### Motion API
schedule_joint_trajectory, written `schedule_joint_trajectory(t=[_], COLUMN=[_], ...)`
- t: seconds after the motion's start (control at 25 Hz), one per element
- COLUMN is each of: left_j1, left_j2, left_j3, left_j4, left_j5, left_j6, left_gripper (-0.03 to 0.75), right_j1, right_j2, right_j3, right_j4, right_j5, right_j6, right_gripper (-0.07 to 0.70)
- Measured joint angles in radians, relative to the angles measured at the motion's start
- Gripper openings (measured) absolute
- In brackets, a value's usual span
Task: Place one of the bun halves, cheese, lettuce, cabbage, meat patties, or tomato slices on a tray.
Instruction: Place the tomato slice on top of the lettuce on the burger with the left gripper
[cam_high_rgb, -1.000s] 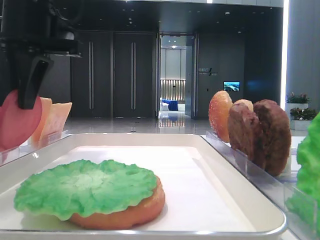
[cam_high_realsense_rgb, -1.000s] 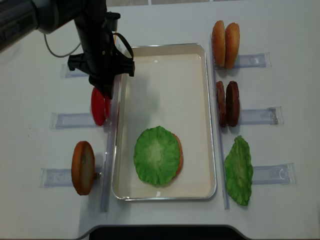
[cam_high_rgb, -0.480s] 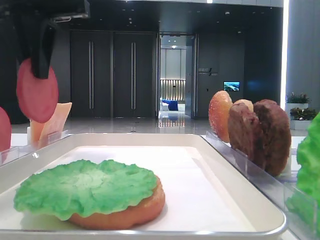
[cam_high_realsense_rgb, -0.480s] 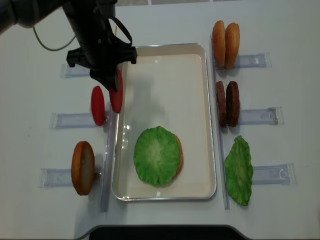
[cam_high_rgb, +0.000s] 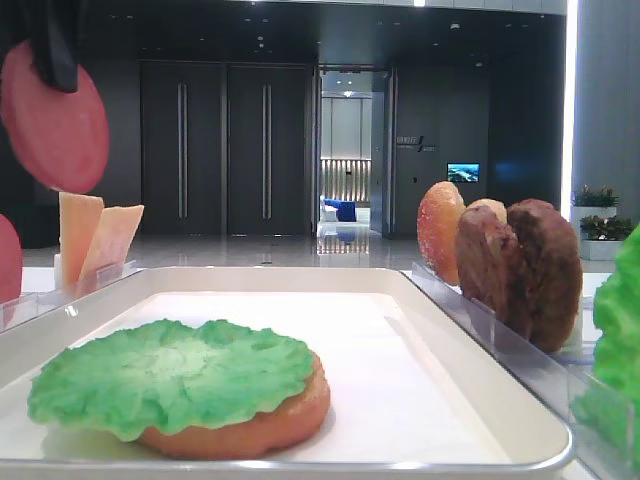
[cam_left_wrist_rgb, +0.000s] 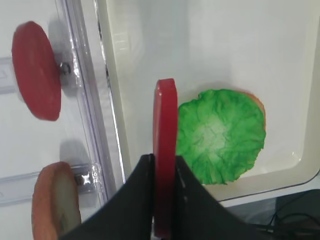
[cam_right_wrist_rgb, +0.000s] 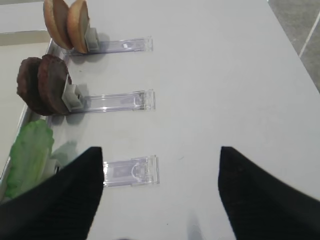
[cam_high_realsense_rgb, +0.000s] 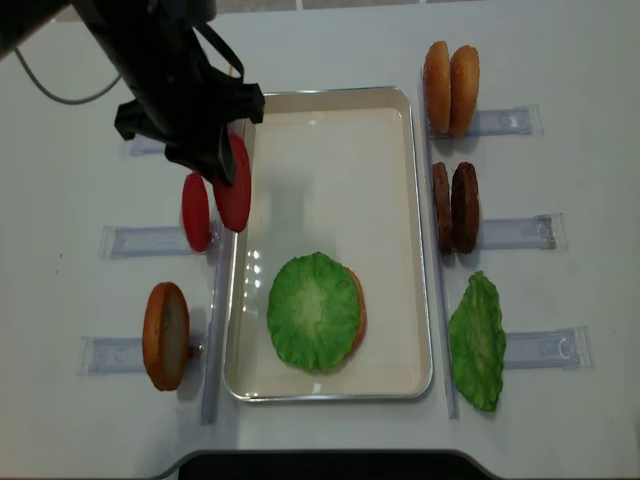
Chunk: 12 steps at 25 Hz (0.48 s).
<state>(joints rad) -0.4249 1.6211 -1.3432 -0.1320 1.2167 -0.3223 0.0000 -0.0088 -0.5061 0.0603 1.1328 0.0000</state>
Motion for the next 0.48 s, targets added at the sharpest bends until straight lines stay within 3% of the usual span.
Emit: schedule_joint_trajectory(t=[0.16,0.48], left_j1=[0.000,0.000], left_j2=[-0.044,-0.090], left_j3=[0.096,0.270], left_j4=[-0.059,-0.239], left_j5=[-0.014,-0.186], left_j6=[0.042,0.160], left_gripper=[0.048,0.048], right_j1=[0.000,0.000], right_j2=[0.000,0.000], right_j3=[0.000,0.000], right_j4=[0.003,0.004], right_j5=[0.000,0.000], right_j6=[0.000,0.000], right_gripper=[0.466,0.466])
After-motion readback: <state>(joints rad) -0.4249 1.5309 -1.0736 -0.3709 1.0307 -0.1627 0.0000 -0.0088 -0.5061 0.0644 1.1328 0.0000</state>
